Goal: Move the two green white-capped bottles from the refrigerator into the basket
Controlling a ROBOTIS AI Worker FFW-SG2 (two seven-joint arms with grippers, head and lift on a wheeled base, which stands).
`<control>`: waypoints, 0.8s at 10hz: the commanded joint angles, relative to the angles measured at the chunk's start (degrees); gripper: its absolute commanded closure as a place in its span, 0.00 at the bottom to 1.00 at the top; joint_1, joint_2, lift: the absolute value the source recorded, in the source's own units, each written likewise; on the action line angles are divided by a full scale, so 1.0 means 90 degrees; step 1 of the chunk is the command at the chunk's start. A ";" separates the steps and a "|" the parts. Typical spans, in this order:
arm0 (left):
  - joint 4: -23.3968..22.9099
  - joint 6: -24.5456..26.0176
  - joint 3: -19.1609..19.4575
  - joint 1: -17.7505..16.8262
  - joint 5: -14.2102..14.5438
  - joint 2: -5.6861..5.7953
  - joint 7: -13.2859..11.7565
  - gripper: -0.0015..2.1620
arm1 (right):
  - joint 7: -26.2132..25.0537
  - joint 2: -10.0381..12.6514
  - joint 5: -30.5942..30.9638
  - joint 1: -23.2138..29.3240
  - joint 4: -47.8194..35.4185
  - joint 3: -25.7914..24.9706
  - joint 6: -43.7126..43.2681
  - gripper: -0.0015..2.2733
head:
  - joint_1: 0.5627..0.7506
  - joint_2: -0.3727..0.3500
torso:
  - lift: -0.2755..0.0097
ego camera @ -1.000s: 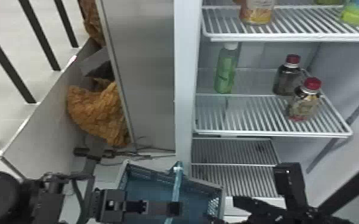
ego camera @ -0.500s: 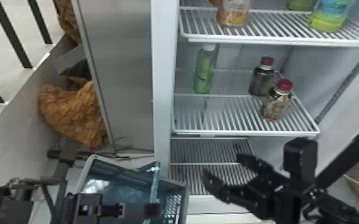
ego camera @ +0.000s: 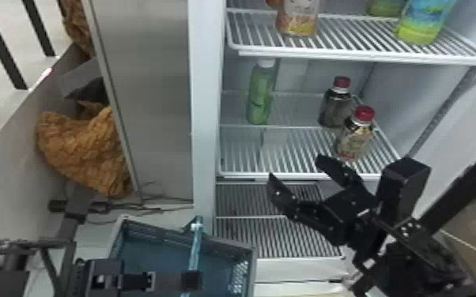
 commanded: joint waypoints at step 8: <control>-0.0001 0.0004 -0.0114 -0.0085 -0.0026 -0.0009 0.0000 0.55 | -0.1458 0.0235 -0.0093 -0.0364 0.1729 0.0364 -0.2720 0.03 | 0.70 0.31 | 0.04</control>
